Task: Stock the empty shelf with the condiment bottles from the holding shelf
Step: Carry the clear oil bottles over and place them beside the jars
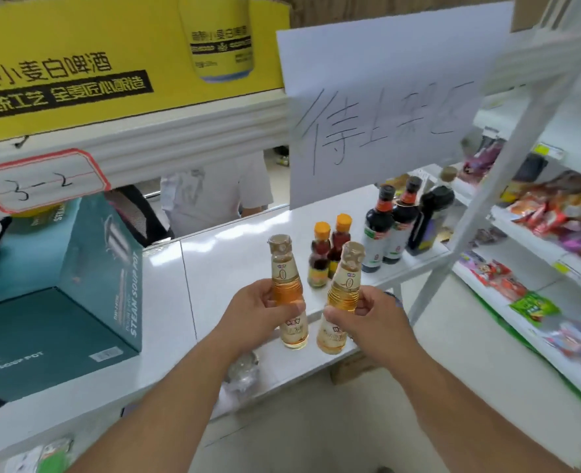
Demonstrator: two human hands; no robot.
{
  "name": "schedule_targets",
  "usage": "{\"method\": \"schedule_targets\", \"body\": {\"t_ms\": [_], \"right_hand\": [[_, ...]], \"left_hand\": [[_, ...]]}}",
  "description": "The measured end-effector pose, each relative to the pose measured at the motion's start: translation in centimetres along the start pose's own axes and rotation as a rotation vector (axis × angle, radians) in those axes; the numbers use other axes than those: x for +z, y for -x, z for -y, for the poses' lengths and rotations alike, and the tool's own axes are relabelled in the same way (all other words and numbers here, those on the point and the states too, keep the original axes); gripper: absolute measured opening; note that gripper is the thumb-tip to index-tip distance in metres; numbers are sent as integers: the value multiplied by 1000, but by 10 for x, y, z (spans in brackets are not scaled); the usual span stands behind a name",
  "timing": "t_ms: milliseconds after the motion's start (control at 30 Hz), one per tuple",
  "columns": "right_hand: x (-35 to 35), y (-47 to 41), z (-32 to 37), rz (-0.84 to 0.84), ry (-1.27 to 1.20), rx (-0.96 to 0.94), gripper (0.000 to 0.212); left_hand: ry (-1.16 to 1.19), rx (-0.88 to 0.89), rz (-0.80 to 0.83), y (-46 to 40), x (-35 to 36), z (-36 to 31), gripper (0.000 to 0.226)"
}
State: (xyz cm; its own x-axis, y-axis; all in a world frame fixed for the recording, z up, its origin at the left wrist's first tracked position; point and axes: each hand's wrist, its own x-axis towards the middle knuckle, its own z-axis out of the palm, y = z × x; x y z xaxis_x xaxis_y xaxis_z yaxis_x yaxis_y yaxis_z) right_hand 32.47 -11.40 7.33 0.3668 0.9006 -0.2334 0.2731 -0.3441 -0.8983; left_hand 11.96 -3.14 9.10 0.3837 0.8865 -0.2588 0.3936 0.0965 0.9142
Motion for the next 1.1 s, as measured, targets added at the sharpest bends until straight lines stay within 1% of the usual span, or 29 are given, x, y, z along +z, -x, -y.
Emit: {"method": "schedule_targets", "body": {"t_ms": [67,133,200,267,400,533,667,833,967,1100], "right_hand": [[-27,9,-9,-74,-18,26,28],[-57,18,-19,-142,-41,40,24],[-91,26,-32,-207,-68,70,24],[-127,32,-47,-291,-78,99,27],[-206,49,-80,-449,-113,128,25],[-284,70,-109,-557,-158,139,30],[-357,93,-134,-668,-144,141,26],[-421,112,-161,-795,-144,177,24],[-458,109,-181,-866,-152,234,26],[-486,94,-190,-925,-127,272,22]], "left_hand": [[-43,22,49,-2,29,-14,30],[-78,46,109,-5,61,-31,30],[-100,86,182,-9,95,-48,25],[-115,123,247,-14,134,-66,22],[-125,157,371,-21,220,-102,22],[-159,204,448,-24,304,-141,22],[-158,260,497,-24,386,-177,23],[-162,292,588,-31,460,-211,22],[-154,295,670,-45,507,-230,23],[-173,314,747,-74,547,-247,31]]}}
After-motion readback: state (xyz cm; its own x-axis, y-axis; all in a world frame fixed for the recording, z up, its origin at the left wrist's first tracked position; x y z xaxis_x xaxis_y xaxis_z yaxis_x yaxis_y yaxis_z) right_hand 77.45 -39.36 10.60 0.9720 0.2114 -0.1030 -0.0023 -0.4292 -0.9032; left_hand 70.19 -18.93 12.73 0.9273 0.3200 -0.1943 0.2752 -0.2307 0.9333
